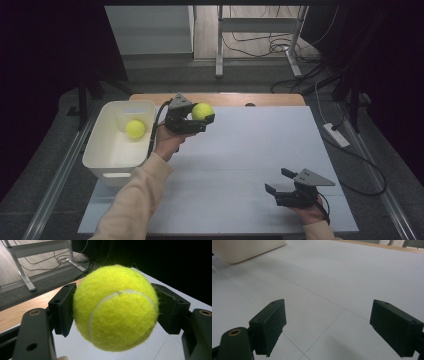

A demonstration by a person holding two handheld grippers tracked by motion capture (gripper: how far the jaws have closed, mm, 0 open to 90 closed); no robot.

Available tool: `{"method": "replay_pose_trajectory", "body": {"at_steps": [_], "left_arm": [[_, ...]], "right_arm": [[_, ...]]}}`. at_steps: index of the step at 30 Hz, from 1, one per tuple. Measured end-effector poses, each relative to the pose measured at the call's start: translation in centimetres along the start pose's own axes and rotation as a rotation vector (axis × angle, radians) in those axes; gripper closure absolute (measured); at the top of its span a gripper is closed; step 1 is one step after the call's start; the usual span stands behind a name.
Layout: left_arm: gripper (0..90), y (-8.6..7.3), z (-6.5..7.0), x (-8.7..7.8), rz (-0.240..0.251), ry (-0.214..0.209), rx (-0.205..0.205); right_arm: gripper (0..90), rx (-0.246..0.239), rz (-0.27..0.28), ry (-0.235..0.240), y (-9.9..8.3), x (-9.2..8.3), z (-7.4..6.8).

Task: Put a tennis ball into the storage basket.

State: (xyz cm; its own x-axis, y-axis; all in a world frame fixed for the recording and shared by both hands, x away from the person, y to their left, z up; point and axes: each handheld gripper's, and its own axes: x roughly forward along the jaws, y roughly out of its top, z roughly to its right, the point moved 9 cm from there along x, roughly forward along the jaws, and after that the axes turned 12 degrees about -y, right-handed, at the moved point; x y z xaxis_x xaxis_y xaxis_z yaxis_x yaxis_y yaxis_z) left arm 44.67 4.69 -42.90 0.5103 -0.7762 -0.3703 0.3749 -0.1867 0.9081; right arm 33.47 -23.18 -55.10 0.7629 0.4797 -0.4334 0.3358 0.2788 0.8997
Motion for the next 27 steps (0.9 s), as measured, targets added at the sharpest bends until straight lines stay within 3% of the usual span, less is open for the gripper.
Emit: {"method": "replay_pose_trajectory", "body": {"at_steps": [27], "left_arm": [[27.0, 0.9, -1.5, -3.4, 0.030, 0.061, -0.002]], "right_arm": [[13.6, 0.000, -0.003, -0.005, 0.0, 0.0, 0.0]]}}
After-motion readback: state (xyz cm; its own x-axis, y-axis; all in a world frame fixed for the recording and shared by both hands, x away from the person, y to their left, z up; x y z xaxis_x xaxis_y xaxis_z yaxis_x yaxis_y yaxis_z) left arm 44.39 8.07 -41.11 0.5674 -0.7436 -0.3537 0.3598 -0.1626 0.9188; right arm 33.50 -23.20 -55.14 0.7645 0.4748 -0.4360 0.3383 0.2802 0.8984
